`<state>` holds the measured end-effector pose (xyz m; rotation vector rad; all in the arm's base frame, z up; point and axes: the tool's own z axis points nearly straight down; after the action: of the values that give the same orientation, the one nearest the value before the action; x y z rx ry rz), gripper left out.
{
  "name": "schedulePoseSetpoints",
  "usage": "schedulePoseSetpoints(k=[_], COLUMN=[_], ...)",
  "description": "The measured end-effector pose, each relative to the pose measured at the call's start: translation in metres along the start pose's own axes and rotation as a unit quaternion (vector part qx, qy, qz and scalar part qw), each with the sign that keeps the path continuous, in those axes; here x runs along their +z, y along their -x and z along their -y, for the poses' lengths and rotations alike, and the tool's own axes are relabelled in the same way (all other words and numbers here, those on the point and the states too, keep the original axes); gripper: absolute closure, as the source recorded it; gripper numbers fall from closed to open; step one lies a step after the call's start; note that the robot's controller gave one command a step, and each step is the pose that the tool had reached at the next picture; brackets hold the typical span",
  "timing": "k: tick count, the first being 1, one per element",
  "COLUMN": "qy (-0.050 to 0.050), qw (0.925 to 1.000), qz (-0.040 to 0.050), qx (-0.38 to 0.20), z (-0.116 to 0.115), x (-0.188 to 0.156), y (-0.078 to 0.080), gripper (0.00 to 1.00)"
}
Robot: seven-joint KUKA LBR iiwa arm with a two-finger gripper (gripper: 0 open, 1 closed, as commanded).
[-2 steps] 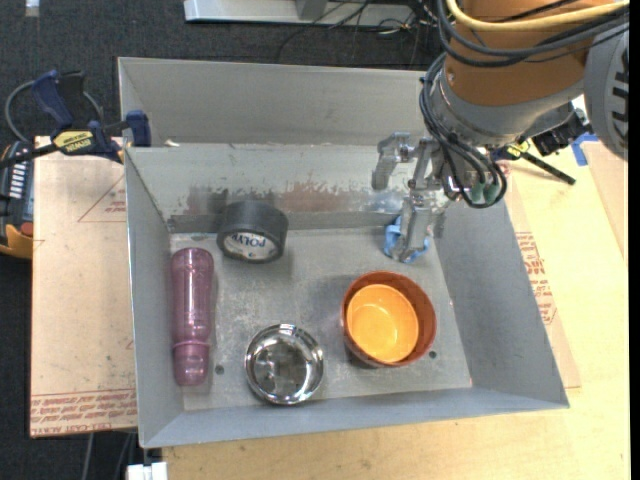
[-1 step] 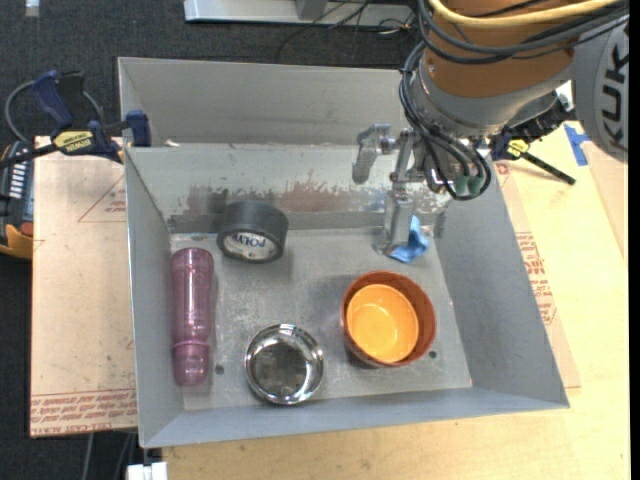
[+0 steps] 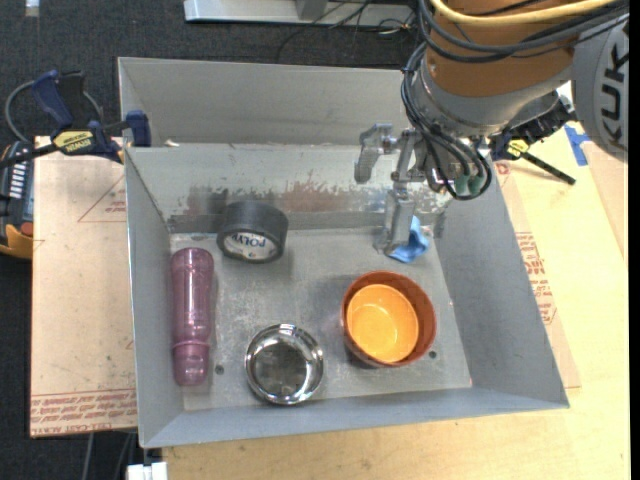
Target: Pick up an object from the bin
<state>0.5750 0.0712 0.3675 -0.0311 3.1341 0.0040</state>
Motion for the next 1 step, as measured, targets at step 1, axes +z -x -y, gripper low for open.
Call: schedulePoseSetpoints(k=[1], qy=[0.000], qw=[1.0000], qz=[-0.0064], qx=[0.002], z=[0.0079], x=[-0.0186], y=[-0.0090], gripper=[0.00])
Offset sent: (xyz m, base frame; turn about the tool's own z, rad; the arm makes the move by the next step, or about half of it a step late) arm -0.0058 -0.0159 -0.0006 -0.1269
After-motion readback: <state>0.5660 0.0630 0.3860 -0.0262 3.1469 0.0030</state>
